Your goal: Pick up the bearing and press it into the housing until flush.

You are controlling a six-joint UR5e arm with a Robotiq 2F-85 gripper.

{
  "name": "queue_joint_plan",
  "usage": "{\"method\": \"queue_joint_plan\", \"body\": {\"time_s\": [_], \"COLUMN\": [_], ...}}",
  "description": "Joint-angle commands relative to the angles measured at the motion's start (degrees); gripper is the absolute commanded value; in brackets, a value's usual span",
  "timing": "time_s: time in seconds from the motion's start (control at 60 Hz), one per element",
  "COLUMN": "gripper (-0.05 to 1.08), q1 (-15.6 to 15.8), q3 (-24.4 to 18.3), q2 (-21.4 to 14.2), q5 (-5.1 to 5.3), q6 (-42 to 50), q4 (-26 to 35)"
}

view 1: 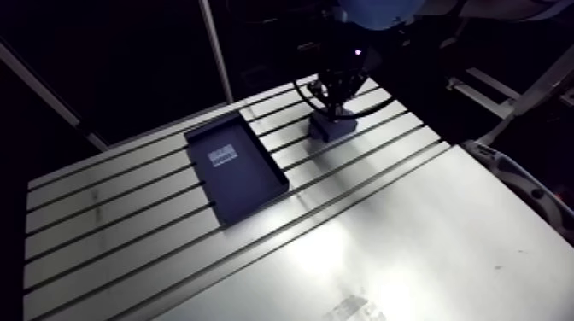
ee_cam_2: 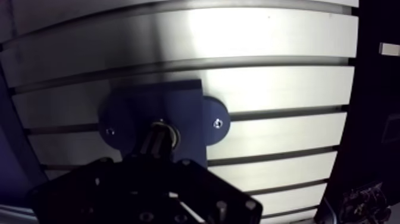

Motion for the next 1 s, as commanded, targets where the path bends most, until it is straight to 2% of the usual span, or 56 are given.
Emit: {"method": "queue_joint_plan", "body": {"time_s": [0.017, 1.0], "gripper": [0.97, 0.97], "q1": [0.0, 0.0], "q3": [0.0, 0.1], "q2": [0.1, 0.3], "q5": [-0.05, -0.06], "q6": [0.0, 0.0], "q4": [-0.1, -0.1]}}
